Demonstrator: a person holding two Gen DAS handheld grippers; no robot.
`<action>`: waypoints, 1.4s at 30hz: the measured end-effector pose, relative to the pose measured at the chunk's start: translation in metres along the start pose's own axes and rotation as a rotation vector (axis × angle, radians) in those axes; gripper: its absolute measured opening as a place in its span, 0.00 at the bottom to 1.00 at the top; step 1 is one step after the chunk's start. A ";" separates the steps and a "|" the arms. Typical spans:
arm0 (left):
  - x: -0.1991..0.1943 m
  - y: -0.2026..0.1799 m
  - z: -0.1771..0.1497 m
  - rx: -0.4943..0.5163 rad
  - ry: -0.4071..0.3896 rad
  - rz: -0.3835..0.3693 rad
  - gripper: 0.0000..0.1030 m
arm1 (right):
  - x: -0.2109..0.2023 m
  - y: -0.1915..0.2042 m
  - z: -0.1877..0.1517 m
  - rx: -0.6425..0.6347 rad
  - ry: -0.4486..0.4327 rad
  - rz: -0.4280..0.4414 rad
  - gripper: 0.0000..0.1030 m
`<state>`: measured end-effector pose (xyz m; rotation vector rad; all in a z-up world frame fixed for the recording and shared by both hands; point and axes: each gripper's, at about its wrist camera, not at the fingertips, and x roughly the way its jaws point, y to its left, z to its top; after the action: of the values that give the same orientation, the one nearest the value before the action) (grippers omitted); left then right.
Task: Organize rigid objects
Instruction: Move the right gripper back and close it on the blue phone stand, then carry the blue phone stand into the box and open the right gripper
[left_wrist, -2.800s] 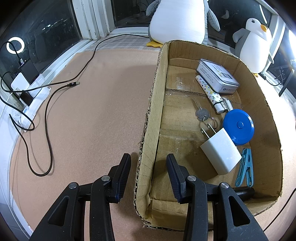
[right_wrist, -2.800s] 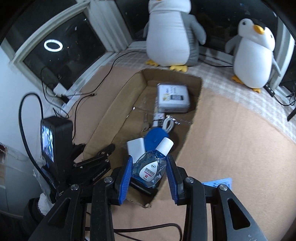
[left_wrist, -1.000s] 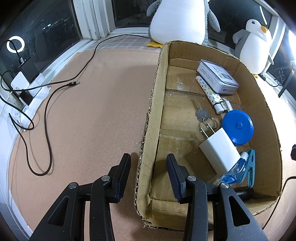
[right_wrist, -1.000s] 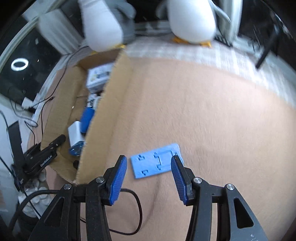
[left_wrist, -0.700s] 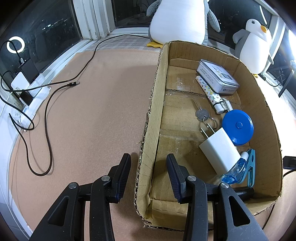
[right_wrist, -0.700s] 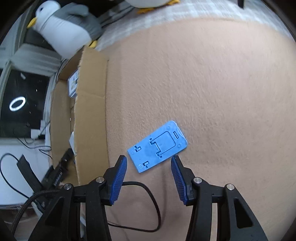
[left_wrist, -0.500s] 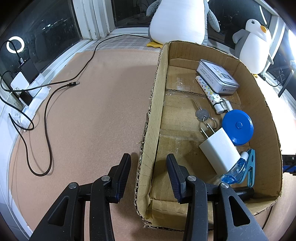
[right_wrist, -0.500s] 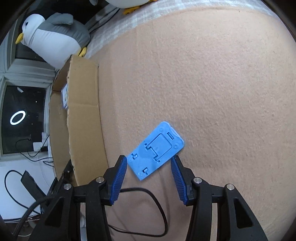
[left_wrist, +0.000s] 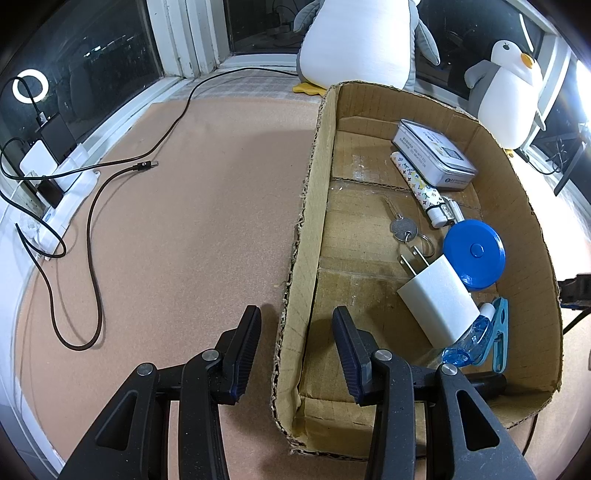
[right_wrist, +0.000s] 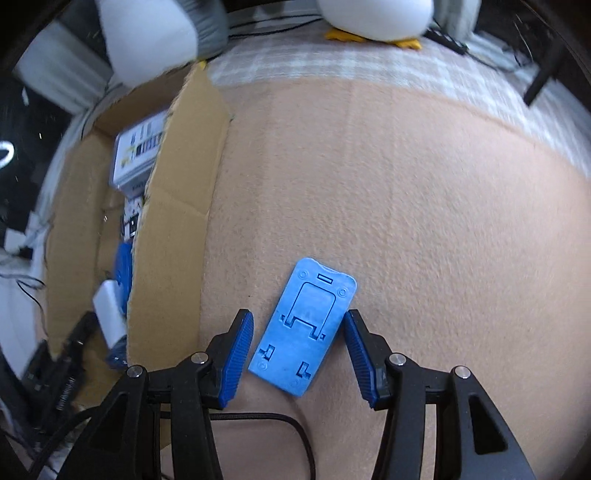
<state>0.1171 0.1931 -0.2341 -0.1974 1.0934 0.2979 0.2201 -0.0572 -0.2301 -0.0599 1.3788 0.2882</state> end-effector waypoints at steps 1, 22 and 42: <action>0.000 0.000 0.000 -0.001 0.000 -0.001 0.43 | 0.001 0.007 0.000 -0.024 -0.003 -0.024 0.46; 0.001 0.002 0.000 -0.001 0.000 0.004 0.46 | -0.015 -0.012 -0.024 -0.132 -0.053 -0.046 0.32; 0.001 0.001 -0.001 0.000 -0.001 0.008 0.46 | -0.090 0.078 0.000 -0.280 -0.274 0.106 0.32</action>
<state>0.1166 0.1942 -0.2352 -0.1930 1.0931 0.3051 0.1871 0.0031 -0.1326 -0.1733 1.0644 0.5567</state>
